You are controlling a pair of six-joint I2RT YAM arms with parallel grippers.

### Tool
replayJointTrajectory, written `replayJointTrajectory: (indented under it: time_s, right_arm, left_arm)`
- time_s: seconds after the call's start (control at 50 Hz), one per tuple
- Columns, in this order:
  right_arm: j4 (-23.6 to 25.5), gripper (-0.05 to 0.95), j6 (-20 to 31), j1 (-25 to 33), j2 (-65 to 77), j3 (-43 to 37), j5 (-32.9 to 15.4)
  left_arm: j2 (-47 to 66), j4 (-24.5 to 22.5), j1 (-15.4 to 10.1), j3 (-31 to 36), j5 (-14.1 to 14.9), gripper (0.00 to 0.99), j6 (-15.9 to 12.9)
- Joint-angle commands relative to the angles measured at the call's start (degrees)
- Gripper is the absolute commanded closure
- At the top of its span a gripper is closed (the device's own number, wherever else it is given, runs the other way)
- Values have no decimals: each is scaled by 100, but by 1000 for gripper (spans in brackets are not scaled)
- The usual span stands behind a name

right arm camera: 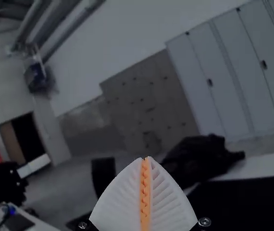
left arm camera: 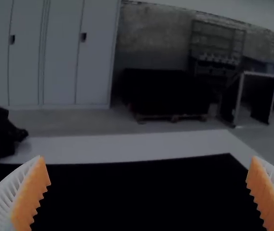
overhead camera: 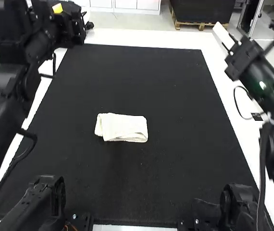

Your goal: Fold the towel.

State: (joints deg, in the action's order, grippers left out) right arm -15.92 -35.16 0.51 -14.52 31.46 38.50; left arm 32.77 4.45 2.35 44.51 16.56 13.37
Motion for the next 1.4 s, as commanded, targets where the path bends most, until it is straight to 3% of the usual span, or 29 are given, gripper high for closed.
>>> replayJointTrajectory:
  time_s: [0.0, 0.18, 0.32, 0.38, 0.4, 0.5, 0.56, 0.62, 0.7, 0.74, 0.82, 0.92, 1.0, 1.08, 1.12, 1.16, 1.18, 1.34, 1.36, 1.38]
  right_arm:
    - [81, 923, -255, 98, 758, -17, 70]
    - [731, 893, 106, 221, 1461, 79, -317]
    - [854, 374, 545, 212, 1444, 334, -897]
    - [845, -3, 721, 212, 1435, 325, -1117]
    - [845, -33, 782, 212, 1435, 317, -1196]
    - [880, -21, 1450, 212, 1435, 185, -1820]
    - [916, -21, 2118, 204, 1435, 70, -2549]
    - [924, -20, 2470, 204, 1435, -79, -3103]
    - [924, -18, 2584, 212, 1435, -299, -3920]
    - [924, -18, 2575, 212, 1435, -422, -4237]
    - [916, -18, 2777, 212, 1444, -791, -4325]
    - [819, -18, 3111, 212, 1435, -1283, -4140]
    - [335, -20, 3129, 221, 1435, -1758, -4298]
    - [265, -20, 3217, 256, 1435, -2100, -4509]
    - [318, -20, 3314, 256, 1444, -2294, -4764]
    - [274, -20, 3357, 256, 1435, -2496, -4905]
    - [230, -20, 3437, 256, 1444, -2575, -4931]
    - [186, -20, 3858, 256, 1435, -2856, -4931]
    - [204, -20, 3894, 256, 1435, -2891, -4931]
    - [212, -20, 3982, 256, 1435, -2953, -4940]
  left_arm:
    - [-447, -111, -50, -294, 93, 39, 61]
    - [-1520, -383, -33, -927, -144, 38, 87]
    - [-2768, -972, -42, -1586, -539, 38, 325]
    - [-3251, -1262, -50, -1858, -610, 38, 325]
    - [-3348, -1315, -50, -1920, -619, 38, 325]
    - [-3295, -1456, -6, -1999, -750, 38, 149]
    - [-3295, -1596, -6, -2078, -909, 38, -607]
    - [-3304, -1816, -6, -2254, -917, 36, -967]
    - [-3304, -2466, -15, -2746, -882, 36, -1442]
    - [-3295, -2835, -15, -2992, -882, 36, -1486]
    - [-3295, -3248, 2, -3484, -891, 36, -1732]
    - [-3295, -3451, 2, -3906, -900, 36, -1838]
    - [-3295, -3398, 11, -4117, -979, 36, -1855]
    - [-3304, -3257, 2, -4328, -1418, 36, -1864]
    - [-3295, -3134, 11, -4434, -1814, 36, -1890]
    - [-3295, -2818, 2, -4460, -2209, 36, -2057]
    - [-3295, -2598, -15, -4442, -2262, 36, -2048]
    - [-3295, -2027, -15, -4434, -2482, 33, -1530]
    - [-3295, -1939, -15, -4434, -2543, 33, -1398]
    - [-3304, -1798, -6, -4442, -2614, 33, -1064]
